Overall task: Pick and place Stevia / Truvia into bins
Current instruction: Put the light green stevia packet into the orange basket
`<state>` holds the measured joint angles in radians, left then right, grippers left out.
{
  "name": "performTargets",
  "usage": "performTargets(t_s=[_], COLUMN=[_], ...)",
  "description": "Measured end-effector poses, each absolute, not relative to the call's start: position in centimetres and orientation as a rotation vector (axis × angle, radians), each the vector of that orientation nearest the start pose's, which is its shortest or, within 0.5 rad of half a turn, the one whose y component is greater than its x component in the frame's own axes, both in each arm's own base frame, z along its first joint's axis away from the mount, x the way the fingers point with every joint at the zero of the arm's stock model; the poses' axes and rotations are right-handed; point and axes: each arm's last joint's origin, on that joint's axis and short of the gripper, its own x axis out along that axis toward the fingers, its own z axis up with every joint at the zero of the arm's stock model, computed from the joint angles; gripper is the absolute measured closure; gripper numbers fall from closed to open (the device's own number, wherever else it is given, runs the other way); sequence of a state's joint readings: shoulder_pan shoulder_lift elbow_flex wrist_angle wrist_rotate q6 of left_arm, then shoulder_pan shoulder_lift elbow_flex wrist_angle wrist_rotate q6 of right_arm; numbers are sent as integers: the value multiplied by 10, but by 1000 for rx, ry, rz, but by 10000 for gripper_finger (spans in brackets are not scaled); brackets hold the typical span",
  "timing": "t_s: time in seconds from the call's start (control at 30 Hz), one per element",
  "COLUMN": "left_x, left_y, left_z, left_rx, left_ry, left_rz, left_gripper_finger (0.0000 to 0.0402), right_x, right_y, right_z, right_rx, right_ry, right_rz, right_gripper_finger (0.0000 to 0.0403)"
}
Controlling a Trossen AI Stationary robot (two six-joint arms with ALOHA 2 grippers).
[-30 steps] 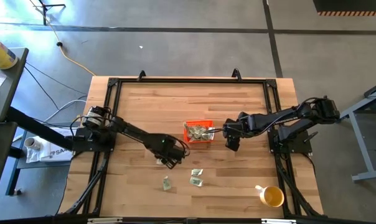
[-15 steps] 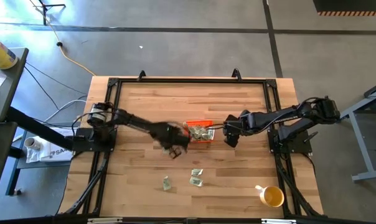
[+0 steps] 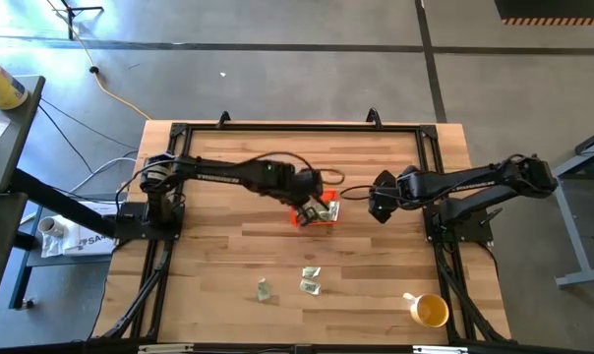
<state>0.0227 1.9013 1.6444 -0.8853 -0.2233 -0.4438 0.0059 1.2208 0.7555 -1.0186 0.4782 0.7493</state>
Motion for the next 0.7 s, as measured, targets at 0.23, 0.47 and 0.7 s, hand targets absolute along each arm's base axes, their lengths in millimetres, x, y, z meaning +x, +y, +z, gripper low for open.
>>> performTargets(t_s=[0.23, 0.47, 0.7], left_x=[416, 421, 419], left_y=[41, 37, 28], left_z=[254, 216, 207], left_rx=[-299, -296, -275], left_ry=[992, 1157, 1198], left_rz=[407, 390, 476], left_gripper_finger=[381, 354, 347], right_x=[180, 181, 183], right_y=[-12, -12, -12], right_z=[205, 205, 204], right_rx=[271, 268, 253], right_ry=[1211, 1207, 1199], right_rz=[-875, -863, -840], right_gripper_finger=[192, 192, 192])
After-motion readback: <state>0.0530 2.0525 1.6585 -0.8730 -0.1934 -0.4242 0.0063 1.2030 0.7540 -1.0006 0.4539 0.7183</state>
